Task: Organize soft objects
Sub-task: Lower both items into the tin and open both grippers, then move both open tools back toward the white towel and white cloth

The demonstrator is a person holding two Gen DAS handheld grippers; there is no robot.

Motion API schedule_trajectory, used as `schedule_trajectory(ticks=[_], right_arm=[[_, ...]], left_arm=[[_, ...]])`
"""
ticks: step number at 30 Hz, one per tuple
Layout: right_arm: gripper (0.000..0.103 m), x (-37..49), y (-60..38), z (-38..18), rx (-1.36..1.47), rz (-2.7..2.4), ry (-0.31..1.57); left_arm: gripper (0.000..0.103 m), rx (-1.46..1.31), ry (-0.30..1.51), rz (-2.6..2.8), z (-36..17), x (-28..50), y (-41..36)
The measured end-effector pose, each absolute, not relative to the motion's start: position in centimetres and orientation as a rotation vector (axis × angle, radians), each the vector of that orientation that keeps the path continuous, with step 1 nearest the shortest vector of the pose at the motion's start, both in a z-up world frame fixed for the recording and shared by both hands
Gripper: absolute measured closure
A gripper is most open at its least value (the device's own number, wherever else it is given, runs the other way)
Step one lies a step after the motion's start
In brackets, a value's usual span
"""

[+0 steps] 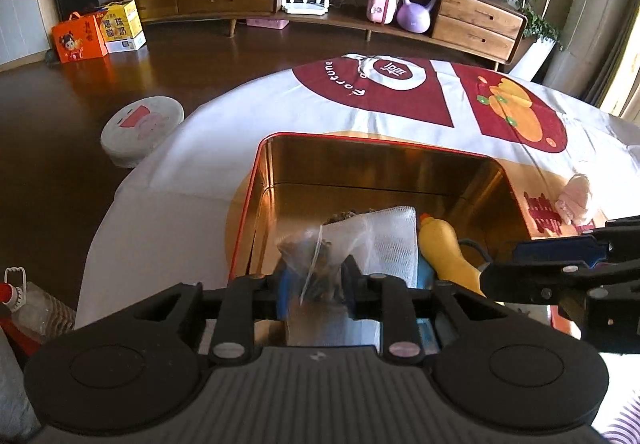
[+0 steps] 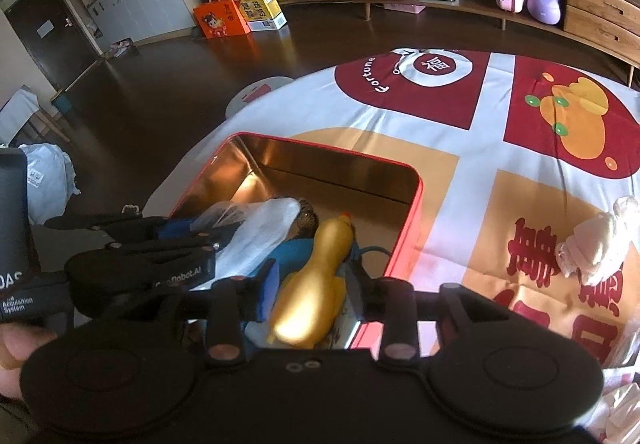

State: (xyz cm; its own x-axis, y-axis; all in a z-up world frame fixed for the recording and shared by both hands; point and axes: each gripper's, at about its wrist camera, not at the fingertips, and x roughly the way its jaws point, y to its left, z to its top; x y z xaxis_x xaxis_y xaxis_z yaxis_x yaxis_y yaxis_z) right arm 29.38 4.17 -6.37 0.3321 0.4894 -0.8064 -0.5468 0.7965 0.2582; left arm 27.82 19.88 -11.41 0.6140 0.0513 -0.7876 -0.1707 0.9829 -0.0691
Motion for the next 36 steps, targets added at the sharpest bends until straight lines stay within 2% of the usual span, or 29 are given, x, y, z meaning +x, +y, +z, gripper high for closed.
schedule_trajectory(ticks=[9, 10, 11, 13, 19, 22, 30, 33, 36], right_arm=[[0.054, 27.4, 3.5, -4.9, -0.081, 0.708, 0.992], [0.054, 27.2, 3.3, -4.7, -0.082, 0.712, 0.989], [0.054, 26.9, 3.2, -4.5, -0.082, 0.713, 0.984], [0.052, 26.5, 2.8, -4.1, -0.081, 0.717, 0.974], [0.041, 25.2, 1.7, -2.7, -0.077, 0.724, 0.938], [0.037, 24.4, 1.2, -2.0, -0.075, 0.73, 0.925], [0.025, 22.4, -0.9, -0.1, -0.062, 0.734, 0.892], [0.02, 21.7, -1.9, 0.4, -0.051, 0.735, 0.881], [0.016, 21.0, -3.0, 0.8, -0.029, 0.727, 0.872]], left_arm=[[0.071, -0.146, 0.891, 0.124, -10.2, 26.2, 19.6], [0.065, -0.143, 0.888, 0.126, -10.0, 26.0, 19.5], [0.052, -0.141, 0.884, 0.129, -9.8, 25.8, 19.4], [0.043, -0.143, 0.861, 0.134, -9.3, 25.3, 19.3], [0.042, -0.148, 0.836, 0.129, -7.7, 23.8, 18.8], [0.034, -0.146, 0.817, 0.135, -6.8, 23.0, 18.5], [0.033, -0.152, 0.782, 0.122, -5.0, 21.1, 17.3], [0.026, -0.15, 0.769, 0.111, -4.4, 20.5, 16.5], [0.026, -0.145, 0.752, 0.095, -3.8, 19.7, 15.6]])
